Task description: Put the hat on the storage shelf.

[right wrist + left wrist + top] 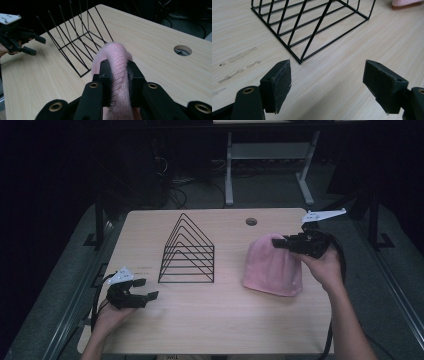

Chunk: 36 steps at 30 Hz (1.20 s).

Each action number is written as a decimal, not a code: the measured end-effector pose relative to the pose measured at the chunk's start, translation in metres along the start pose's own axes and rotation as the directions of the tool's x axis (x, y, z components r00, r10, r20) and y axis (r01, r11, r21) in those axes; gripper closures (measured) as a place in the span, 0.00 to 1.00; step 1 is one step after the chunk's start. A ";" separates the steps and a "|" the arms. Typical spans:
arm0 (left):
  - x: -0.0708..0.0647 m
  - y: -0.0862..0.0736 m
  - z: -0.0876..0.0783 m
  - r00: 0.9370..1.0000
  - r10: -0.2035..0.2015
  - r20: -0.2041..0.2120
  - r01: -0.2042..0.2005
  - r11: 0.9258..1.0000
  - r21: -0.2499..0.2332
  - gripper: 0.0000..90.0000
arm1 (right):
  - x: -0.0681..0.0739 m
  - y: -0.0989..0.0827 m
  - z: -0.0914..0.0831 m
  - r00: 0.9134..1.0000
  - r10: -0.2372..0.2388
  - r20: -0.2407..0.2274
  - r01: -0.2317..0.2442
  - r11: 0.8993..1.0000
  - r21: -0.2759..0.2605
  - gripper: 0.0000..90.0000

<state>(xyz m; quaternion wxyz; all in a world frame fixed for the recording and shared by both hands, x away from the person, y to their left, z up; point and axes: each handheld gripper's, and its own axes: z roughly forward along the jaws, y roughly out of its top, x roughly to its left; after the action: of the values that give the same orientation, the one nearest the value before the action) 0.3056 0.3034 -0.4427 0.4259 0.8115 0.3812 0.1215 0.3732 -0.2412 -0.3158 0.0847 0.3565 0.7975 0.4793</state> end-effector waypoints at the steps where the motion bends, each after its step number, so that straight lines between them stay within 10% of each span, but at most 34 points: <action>1: 0.000 0.000 0.000 1.000 0.001 0.000 -0.001 1.000 0.000 0.25 | 0.002 0.002 0.000 1.000 -0.004 -0.001 0.004 1.000 -0.002 0.86; 36: -0.003 0.016 -0.019 0.998 0.025 0.060 -0.023 0.999 -0.026 0.26 | 0.047 0.066 -0.009 0.984 -0.137 -0.114 0.128 0.988 -0.082 0.86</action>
<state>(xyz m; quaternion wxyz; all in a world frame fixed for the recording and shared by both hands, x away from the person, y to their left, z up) 0.3013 0.3070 -0.4185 0.4456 0.8140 0.3569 0.1070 0.3671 -0.1983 -0.2470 0.0818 0.2699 0.8048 0.5223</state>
